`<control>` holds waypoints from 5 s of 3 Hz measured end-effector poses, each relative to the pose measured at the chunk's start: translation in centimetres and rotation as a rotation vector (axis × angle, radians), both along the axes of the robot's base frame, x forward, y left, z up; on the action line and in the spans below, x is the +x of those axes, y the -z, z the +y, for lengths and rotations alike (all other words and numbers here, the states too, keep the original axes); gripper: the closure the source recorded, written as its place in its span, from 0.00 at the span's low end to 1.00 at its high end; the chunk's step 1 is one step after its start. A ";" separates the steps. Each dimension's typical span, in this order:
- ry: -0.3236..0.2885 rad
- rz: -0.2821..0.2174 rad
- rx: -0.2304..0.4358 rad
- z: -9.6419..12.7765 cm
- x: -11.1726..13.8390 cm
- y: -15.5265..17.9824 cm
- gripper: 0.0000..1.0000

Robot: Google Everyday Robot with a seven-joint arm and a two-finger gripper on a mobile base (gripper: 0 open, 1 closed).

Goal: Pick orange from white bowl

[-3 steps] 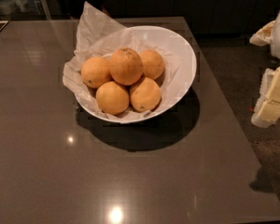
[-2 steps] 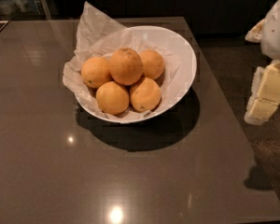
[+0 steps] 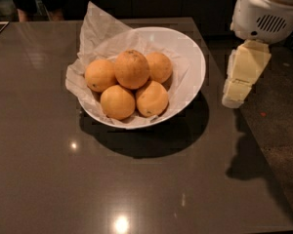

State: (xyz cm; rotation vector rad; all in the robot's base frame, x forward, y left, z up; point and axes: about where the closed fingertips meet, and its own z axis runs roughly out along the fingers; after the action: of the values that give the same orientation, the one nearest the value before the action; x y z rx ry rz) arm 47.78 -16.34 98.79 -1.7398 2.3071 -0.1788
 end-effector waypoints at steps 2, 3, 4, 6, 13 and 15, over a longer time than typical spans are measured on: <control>-0.007 -0.061 0.013 1.6 0.9 -2.6 0.00; -0.066 -0.086 0.013 4.4 2.4 -4.7 0.00; -0.148 -0.076 0.013 7.7 4.3 -4.8 0.00; -0.199 -0.120 0.048 9.5 5.8 -4.5 0.00; -0.371 0.031 -0.065 16.7 9.0 4.2 0.23; -0.379 0.088 -0.032 18.1 8.0 5.9 0.23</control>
Offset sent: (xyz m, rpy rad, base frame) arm 0.0102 0.0308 0.0554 0.0057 -0.0649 0.0074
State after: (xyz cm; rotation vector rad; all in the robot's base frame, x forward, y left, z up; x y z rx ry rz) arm 55.75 1.80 92.87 -2.1983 1.9885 -0.0695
